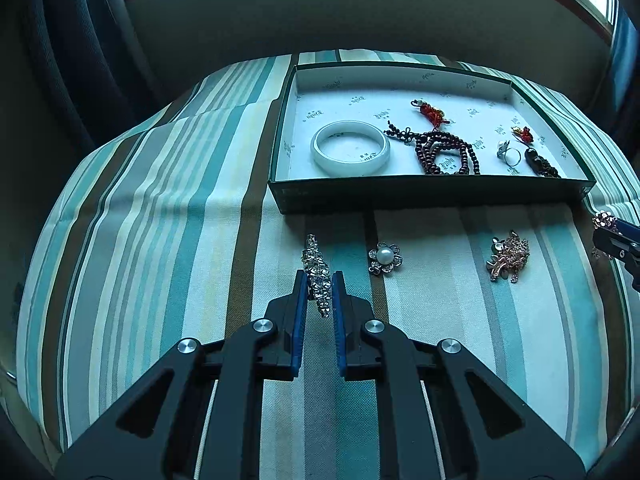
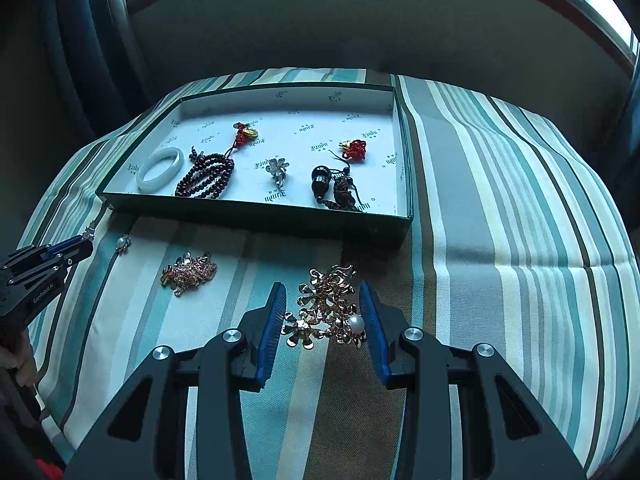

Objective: Organize jewelry
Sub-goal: 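Carry both brooches into the white box and open both tools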

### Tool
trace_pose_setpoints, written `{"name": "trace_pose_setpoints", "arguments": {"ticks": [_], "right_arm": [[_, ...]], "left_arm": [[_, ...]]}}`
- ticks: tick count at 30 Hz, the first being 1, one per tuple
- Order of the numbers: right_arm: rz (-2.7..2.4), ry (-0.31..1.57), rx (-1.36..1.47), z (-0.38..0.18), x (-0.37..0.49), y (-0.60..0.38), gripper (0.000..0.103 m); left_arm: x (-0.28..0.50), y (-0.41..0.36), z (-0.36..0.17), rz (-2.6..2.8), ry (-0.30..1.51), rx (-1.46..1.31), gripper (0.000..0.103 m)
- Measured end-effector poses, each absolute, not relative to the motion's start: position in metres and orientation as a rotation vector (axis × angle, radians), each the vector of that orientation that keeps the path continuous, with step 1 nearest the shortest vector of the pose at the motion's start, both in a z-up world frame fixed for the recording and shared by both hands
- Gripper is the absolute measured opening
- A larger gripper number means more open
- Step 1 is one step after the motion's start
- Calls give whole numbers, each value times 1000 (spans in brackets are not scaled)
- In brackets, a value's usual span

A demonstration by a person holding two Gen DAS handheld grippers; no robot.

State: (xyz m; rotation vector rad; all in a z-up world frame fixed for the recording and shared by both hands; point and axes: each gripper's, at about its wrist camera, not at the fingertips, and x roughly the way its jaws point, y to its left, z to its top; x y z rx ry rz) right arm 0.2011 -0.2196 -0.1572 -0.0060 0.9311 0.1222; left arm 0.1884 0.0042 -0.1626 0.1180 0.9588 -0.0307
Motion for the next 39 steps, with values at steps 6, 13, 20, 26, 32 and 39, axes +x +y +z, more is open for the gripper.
{"name": "trace_pose_setpoints", "arguments": {"ticks": [6,13,20,26,32,39], "right_arm": [[142,883,-5,-139,212,-215,39],[158,816,-14,-118,236,-208,39],[170,773,-13,-108,272,-202,39],[158,772,-5,-114,313,-201,39],[143,810,3,-131,350,-202,39],[130,864,0,-150,376,-201,39]], "left_arm": [[200,-1,-146,-42,916,114,12],[224,-12,-122,-61,839,116,12],[264,-23,-108,-71,787,119,12],[312,-34,-107,-71,762,140,12],[359,-44,-131,-67,819,153,12],[391,-47,-160,-51,907,176,12]]}}
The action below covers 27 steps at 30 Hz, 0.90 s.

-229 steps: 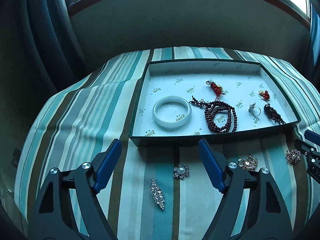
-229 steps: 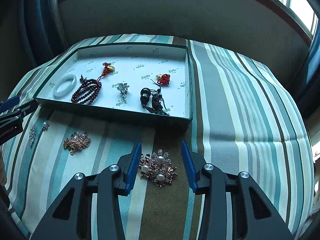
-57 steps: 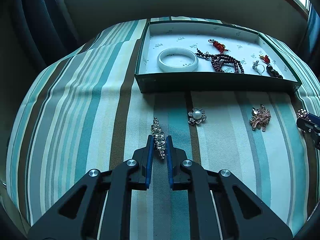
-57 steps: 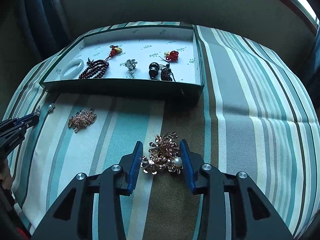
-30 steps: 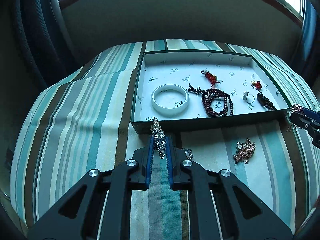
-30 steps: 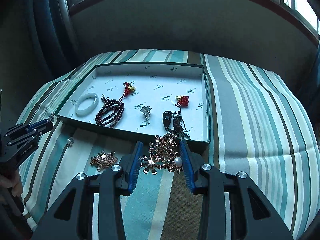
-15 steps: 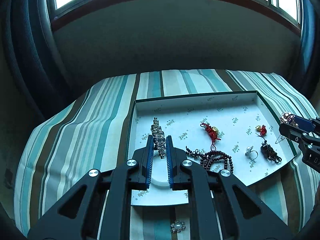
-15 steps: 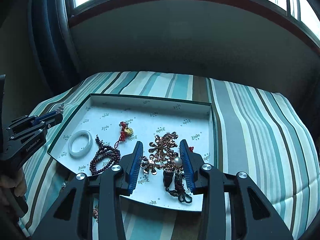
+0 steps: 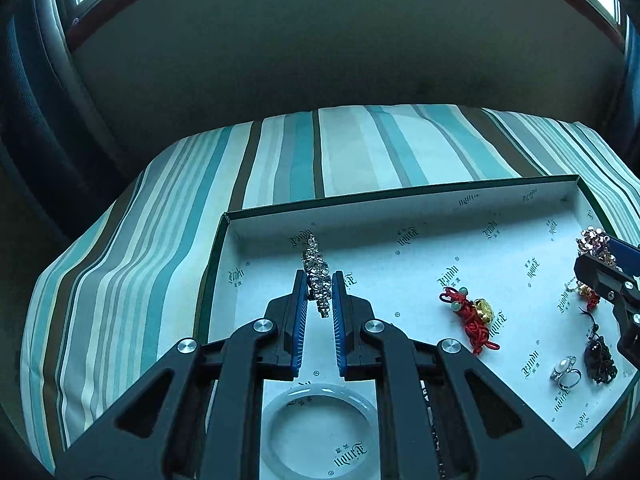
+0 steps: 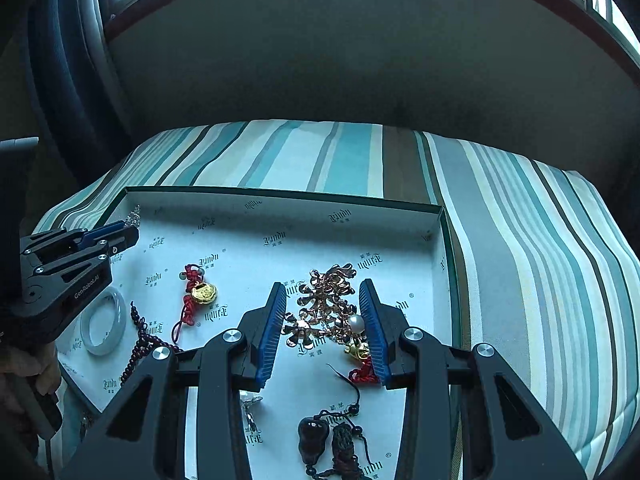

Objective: Organize jewelry
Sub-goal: 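Carry both brooches into the white box and open both tools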

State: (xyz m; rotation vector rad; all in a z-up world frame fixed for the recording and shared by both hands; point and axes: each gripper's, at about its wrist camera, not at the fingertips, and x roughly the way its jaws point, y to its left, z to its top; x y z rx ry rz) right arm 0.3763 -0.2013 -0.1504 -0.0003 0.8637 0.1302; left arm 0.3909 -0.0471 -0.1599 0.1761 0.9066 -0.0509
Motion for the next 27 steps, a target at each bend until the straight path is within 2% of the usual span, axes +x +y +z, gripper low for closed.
{"name": "trace_pose_setpoints", "arguments": {"ticks": [20,22,23,24,26,27], "right_arm": [[110,937,-30,-169,394,-192,39],[114,944,-24,-170,395,-193,40],[116,946,-22,-170,395,-193,40],[115,944,-21,-170,395,-193,41],[115,934,-17,-169,394,-194,52],[113,927,-17,-168,393,-194,53]], "left_arm": [[409,-43,-172,-58,984,163,14],[411,-43,-172,-57,985,165,20],[411,-43,-172,-55,982,163,32],[411,-43,-171,-53,979,159,40],[411,-43,-170,-52,977,148,48],[410,-42,-169,-50,975,142,54]]}}
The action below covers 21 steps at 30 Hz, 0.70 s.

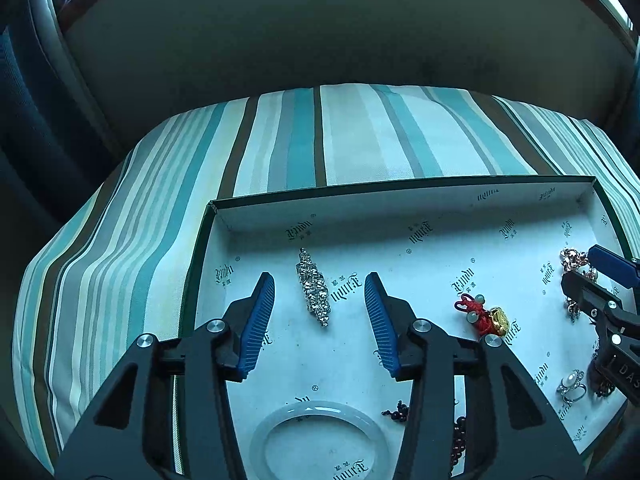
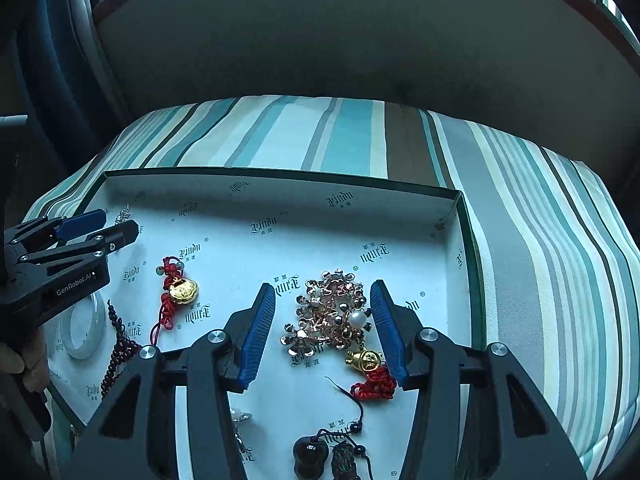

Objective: Organize jewelry
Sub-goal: 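Carry both brooches into the white box and open both tools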

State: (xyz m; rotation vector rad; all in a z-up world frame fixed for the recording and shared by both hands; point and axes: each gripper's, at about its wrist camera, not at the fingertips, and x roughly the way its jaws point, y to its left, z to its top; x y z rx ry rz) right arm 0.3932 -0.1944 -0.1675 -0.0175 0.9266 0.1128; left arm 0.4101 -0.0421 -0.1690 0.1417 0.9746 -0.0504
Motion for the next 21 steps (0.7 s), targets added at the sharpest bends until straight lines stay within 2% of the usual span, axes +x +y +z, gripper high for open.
{"name": "trace_pose_setpoints", "arguments": {"ticks": [6,14,21], "right_arm": [[112,867,-12,-147,378,-196,54],[132,809,-29,-115,326,-195,54],[153,831,-54,-113,270,-188,54]], "left_arm": [[398,-39,-152,-33,920,118,67],[346,-34,-113,-39,808,148,67],[289,-19,-105,-41,809,146,67]]}}
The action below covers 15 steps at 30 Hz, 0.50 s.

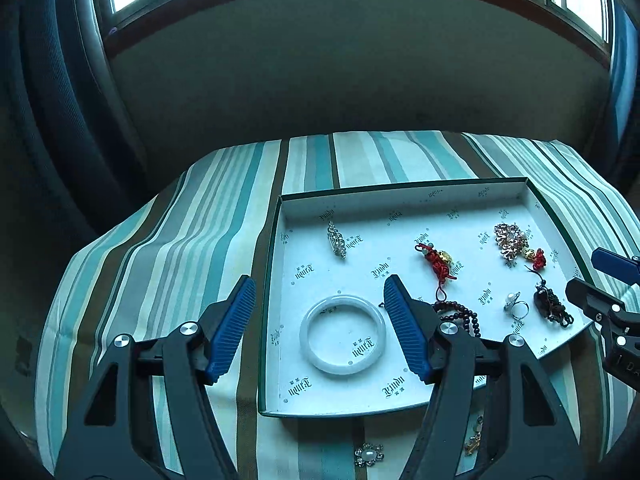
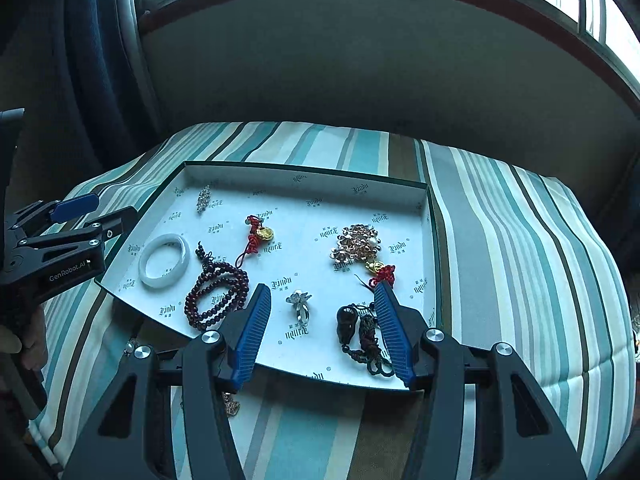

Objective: Organize jewelry
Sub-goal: 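Carry both brooches into the white box and open both tools, then move the right tool to the rose-gold chain and grasp it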

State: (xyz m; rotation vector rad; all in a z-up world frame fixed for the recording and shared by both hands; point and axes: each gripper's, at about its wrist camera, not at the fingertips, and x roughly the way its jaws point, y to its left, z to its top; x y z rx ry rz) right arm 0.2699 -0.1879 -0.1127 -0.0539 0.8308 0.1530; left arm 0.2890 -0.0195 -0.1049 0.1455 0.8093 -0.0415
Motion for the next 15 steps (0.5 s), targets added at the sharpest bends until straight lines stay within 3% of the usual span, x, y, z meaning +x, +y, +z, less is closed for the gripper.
{"name": "trace_pose_setpoints", "arguments": {"ticks": [15], "right_arm": [[262,975,-71,-158,202,-147,49]], "left_arm": [[193,15,-131,39,899,169,67]]}}
